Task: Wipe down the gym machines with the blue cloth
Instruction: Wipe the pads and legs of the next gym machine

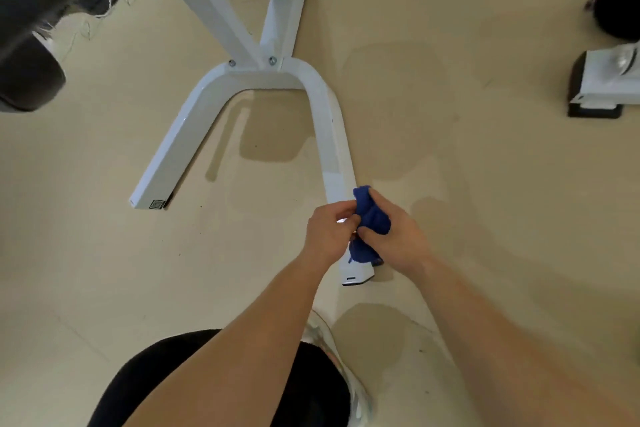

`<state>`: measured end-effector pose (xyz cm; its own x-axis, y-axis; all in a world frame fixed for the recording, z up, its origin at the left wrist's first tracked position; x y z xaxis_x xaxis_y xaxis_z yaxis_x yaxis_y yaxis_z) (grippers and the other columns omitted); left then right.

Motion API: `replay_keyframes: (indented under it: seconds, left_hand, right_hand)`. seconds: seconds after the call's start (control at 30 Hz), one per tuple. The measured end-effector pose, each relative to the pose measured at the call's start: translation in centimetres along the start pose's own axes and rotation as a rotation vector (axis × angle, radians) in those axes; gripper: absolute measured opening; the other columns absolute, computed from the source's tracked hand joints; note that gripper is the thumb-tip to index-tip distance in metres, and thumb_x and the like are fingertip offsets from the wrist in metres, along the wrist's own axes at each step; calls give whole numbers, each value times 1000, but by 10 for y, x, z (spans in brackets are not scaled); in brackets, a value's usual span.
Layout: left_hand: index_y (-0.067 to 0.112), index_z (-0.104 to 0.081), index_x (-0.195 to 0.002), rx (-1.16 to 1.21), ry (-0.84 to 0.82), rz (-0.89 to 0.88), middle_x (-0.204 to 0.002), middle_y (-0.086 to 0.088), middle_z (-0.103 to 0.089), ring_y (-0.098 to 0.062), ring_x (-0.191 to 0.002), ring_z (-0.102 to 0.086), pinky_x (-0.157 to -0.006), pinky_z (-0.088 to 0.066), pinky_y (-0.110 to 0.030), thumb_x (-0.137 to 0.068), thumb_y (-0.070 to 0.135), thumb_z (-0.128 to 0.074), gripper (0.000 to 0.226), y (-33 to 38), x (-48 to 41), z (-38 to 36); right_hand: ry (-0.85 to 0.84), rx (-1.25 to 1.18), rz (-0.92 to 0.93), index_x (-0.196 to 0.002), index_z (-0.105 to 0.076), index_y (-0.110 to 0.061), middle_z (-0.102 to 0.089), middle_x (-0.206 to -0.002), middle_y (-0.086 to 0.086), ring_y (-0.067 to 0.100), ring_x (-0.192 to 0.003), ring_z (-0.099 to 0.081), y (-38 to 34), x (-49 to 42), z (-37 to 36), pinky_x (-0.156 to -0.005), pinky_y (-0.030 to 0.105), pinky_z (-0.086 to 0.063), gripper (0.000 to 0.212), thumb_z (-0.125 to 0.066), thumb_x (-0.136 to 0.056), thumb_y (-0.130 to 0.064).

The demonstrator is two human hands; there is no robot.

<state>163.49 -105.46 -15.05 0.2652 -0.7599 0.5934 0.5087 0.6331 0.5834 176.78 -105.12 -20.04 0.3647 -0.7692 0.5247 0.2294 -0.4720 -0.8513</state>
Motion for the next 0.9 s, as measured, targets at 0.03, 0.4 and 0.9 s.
replay_keyframes:
  seconds: [0.03, 0.4, 0.9]
  left_hand:
    - [12, -72, -99, 30, -56, 8, -98, -6, -74, -25, -95, -69, -87, -57, -44, -89, -1, -50, 28, 9, 13, -1]
    - [28, -69, -114, -463, -288, 60, -107, 11, -61, -15, -102, -61, -87, -48, -29, -99, 34, -47, 27, 123, 182, 22]
    - [20, -52, -85, -278, -215, -16, -86, -5, -53, -20, -77, -48, -70, -41, -34, -95, 23, -38, 16, 398, 324, 149]
  right_hand:
    - [20, -25, -2, -131, -48, -48, -60, -104, -28, -19, -90, -57, -7, 15, 9, -67, 1, -42, 64, -65, -86, -6]
    - [111, 214, -217, -107, -66, -45, -68, -88, -18, 2, -86, -63, -120, 211, 117, -68, 20, -49, 49, -55, -79, -6]
    - [53, 681, -65, -88, -65, -29, -67, -61, -12, 6, -59, -64, -455, 342, 229, -47, 18, -42, 35, -44, -77, -3]
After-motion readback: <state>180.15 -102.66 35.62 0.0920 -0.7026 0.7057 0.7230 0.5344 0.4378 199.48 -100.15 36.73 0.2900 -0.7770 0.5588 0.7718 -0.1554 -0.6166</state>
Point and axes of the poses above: each hand's wrist, its own x-axis away from the middle knuckle, its own z-axis out of the back of the hand, y = z × x, the point moved 5 cm from there along -x, towards the middle knuckle
